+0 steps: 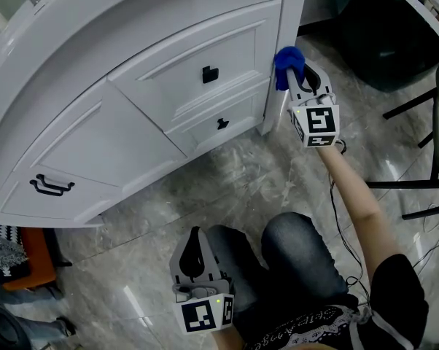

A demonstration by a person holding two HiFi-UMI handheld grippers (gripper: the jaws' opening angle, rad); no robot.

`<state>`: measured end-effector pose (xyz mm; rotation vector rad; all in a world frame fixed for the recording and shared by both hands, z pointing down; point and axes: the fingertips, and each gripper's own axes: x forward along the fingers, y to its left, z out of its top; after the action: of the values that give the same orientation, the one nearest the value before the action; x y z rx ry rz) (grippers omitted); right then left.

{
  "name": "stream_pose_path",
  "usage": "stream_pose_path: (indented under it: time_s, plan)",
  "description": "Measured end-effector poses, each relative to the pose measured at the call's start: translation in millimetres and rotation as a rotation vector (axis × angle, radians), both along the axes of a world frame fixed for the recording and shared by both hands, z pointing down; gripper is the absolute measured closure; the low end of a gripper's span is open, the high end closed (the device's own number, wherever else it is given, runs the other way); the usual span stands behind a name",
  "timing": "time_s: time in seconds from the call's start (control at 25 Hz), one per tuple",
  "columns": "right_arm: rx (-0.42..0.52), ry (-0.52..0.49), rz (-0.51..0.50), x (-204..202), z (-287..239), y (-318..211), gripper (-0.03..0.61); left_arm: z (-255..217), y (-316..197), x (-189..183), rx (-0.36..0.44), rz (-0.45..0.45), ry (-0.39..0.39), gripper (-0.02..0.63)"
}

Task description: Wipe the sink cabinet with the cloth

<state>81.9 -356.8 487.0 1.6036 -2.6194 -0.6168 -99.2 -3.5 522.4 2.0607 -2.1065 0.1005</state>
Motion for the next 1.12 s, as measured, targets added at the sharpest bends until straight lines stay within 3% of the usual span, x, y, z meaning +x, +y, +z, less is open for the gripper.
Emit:
stream_pose_path:
  time_s: [0.48, 0.8, 1.12]
  plan:
    - [-0.091, -0.032, -0.013, 0, 45, -2, 0.518, 3, 0, 2, -0.006, 0.003, 0.011, 0.609]
    - [-0.109, -0.011, -0.024, -1, 71, -3, 0.519, 5, -2, 0, -0.006, 0.000, 0.014, 0.609]
    - [-0.198, 0.026, -0.079, -2, 106, -5, 0.522, 8, -4, -1, -0.017, -0.004, 0.017, 0.609]
